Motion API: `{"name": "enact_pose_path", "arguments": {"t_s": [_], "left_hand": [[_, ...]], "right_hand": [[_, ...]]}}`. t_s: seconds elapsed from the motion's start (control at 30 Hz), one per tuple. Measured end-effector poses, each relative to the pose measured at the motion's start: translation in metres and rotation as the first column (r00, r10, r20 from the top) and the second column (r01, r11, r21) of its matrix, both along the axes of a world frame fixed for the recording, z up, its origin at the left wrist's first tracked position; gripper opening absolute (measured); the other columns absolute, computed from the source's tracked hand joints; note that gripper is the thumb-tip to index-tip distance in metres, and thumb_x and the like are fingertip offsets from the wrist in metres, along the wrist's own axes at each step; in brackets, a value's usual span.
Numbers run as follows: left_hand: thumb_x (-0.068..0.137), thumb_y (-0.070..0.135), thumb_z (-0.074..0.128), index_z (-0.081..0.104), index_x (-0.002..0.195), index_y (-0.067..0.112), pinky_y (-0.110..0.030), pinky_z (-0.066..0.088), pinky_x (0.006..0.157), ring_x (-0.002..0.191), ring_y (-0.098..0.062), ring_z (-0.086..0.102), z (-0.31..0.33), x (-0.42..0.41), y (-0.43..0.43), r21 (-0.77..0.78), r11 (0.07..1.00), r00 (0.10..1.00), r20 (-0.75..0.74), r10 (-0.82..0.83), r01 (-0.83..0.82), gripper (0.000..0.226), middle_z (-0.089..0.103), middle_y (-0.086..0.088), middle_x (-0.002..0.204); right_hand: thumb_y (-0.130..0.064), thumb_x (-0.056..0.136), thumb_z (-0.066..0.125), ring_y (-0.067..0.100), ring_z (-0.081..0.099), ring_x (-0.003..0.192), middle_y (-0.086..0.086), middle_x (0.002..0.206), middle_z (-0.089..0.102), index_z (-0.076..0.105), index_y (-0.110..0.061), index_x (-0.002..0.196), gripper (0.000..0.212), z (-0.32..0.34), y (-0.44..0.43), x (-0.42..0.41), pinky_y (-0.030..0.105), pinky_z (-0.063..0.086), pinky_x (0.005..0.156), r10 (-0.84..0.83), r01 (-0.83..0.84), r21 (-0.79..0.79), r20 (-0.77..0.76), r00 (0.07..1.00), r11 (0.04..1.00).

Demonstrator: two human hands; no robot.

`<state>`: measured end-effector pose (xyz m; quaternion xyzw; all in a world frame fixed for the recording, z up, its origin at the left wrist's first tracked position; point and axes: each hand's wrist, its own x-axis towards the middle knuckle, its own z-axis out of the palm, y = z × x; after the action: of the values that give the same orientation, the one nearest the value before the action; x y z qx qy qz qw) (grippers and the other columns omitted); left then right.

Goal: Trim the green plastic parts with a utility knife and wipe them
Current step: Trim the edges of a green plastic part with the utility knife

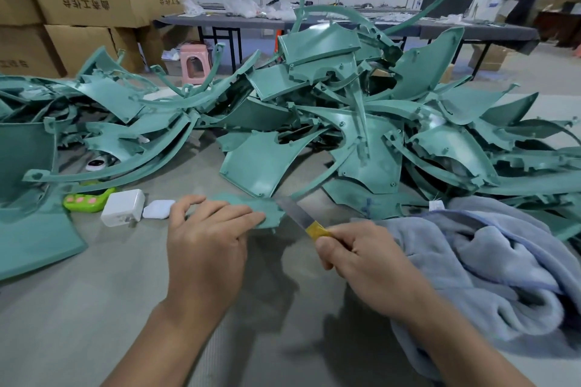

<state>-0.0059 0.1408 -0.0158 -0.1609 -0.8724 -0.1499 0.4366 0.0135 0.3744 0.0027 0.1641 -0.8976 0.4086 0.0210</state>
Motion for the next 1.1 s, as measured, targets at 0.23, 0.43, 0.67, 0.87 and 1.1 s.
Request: {"name": "enact_pose_path", "arguments": {"t_s": [0.23,0.43,0.67,0.87,1.1], "left_hand": [[0.079,-0.002,0.072,0.084,0.082,0.024,-0.039,0.038,0.084,0.076,-0.02,0.071,0.002,0.005,0.008,-0.013,0.999,0.995,-0.086,-0.041,0.04,0.029,0.078,0.012,0.088],[0.08,-0.003,0.071,0.083,0.081,0.022,-0.039,0.037,0.078,0.076,-0.02,0.07,0.0,0.004,0.008,-0.005,0.997,0.994,-0.082,-0.071,0.071,0.028,0.078,0.012,0.088],[0.08,-0.002,0.068,0.084,0.081,0.023,-0.039,0.038,0.08,0.076,-0.018,0.069,-0.002,0.001,0.005,0.063,0.99,0.991,-0.043,-0.123,0.126,0.03,0.078,0.012,0.086],[0.073,0.001,0.075,0.084,0.078,0.023,-0.033,0.037,0.087,0.081,-0.007,0.062,-0.001,0.003,0.007,0.121,0.965,0.97,0.037,-0.24,0.234,0.024,0.078,0.012,0.084],[0.07,0.003,0.074,0.084,0.078,0.024,-0.028,0.038,0.093,0.085,-0.003,0.061,0.001,0.005,0.008,0.224,0.94,0.934,0.192,-0.302,0.258,0.024,0.077,0.013,0.084]], "right_hand": [[-0.029,0.097,0.058,0.007,0.035,0.046,-0.008,0.047,0.04,0.047,-0.018,0.056,0.044,0.0,0.006,-0.009,0.024,0.032,0.049,-0.17,0.167,0.056,0.05,0.984,0.984],[-0.032,0.096,0.061,0.006,0.034,0.044,-0.009,0.046,0.037,0.055,-0.009,0.068,0.037,0.001,0.004,-0.004,0.02,0.03,0.045,-0.011,0.007,0.057,0.068,0.998,0.998],[-0.027,0.096,0.062,0.006,0.032,0.041,-0.01,0.043,0.035,0.055,-0.008,0.061,0.041,0.0,0.011,-0.012,0.018,0.029,0.043,-0.202,0.202,-0.084,0.008,0.979,0.976],[-0.028,0.093,0.063,0.005,0.033,0.043,-0.007,0.046,0.038,0.059,-0.008,0.064,0.036,0.002,0.021,-0.011,0.018,0.026,0.045,-0.024,0.021,0.017,0.147,0.989,1.0],[-0.02,0.096,0.062,0.013,0.025,0.047,0.002,0.05,0.033,0.055,-0.016,0.054,0.043,0.008,0.025,-0.012,0.026,0.018,0.049,-0.016,0.099,-0.227,0.344,0.939,0.969]]}}
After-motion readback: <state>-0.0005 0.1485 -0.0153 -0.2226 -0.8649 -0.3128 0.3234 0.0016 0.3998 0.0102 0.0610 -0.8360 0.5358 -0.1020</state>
